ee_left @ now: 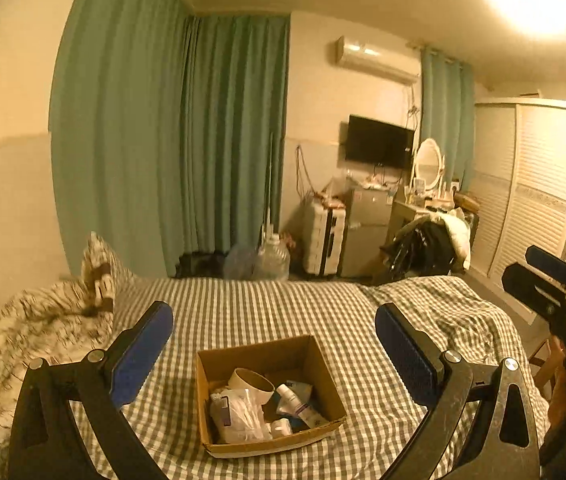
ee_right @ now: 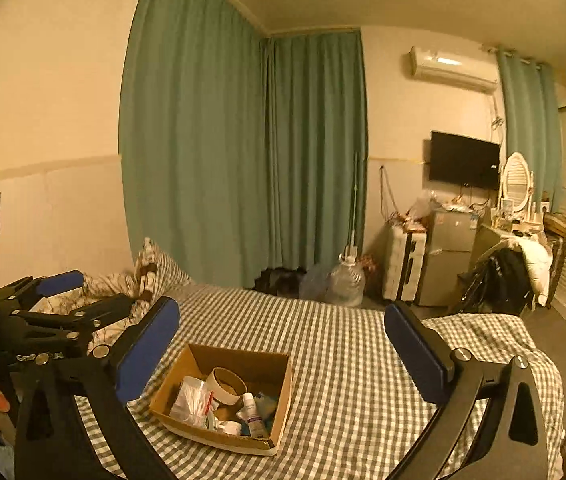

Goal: Organize objects

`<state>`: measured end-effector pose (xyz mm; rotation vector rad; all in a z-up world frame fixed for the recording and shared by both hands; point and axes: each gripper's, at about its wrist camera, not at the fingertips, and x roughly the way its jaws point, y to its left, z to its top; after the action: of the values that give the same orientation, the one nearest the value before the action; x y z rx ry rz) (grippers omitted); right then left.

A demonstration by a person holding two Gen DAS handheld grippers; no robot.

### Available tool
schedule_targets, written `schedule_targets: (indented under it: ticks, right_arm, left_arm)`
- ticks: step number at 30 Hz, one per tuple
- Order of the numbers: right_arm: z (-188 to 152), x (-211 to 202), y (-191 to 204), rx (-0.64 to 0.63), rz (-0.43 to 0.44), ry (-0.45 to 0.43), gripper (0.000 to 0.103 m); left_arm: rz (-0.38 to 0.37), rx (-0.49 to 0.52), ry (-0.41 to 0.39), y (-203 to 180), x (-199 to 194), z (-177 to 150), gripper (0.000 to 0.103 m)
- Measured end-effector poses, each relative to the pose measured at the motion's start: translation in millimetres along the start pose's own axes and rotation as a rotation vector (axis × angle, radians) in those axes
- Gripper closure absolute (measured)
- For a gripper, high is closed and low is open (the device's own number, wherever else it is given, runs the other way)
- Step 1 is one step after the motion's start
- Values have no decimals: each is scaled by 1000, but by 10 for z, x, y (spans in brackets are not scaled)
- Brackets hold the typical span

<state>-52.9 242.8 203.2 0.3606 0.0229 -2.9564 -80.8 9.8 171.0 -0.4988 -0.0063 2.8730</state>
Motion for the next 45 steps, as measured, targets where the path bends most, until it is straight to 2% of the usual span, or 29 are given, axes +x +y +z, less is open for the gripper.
schedule_targets:
  ticks: [3, 6, 13, 17, 19, 21, 24, 27, 33, 45]
  right_arm:
    - [-9, -143, -61, 11, -6, -25, 0]
    - [-70, -209, -78, 22, -23, -41, 0]
    - [-348, -202, -197, 52, -28, -38, 0]
    - [-570, -156, -304, 72, -59, -46, 0]
    - [-727, -139, -350, 72, -72, -56, 0]
    - [-919, -71, -402, 73, -91, -36, 0]
    - [-1167, 90, -431, 55, -113, 20, 0]
    - [-1364, 214, -436, 58, -93, 60, 0]
    - [-1598, 375, -363, 30, -80, 105, 0]
    - [-1662, 462, -217, 1, -61, 129, 0]
  left_arm:
    - [50, 46, -50, -93, -156, -54, 0]
    - [65, 55, -79, -165, -250, -169, 0]
    - [68, -21, -51, -169, -242, -563, 0]
    - [135, -58, -40, -91, -194, -888, 0]
    - [143, -80, -12, -68, -96, -1046, 0]
    - [156, -100, 13, -46, -46, -1183, 0]
    - [201, -61, 5, -158, -37, -1379, 0]
    - [200, -37, 7, -219, -15, -1491, 0]
    - [205, -31, 31, -233, 87, -1600, 0]
    - [203, -23, 46, -256, 87, -1618, 0]
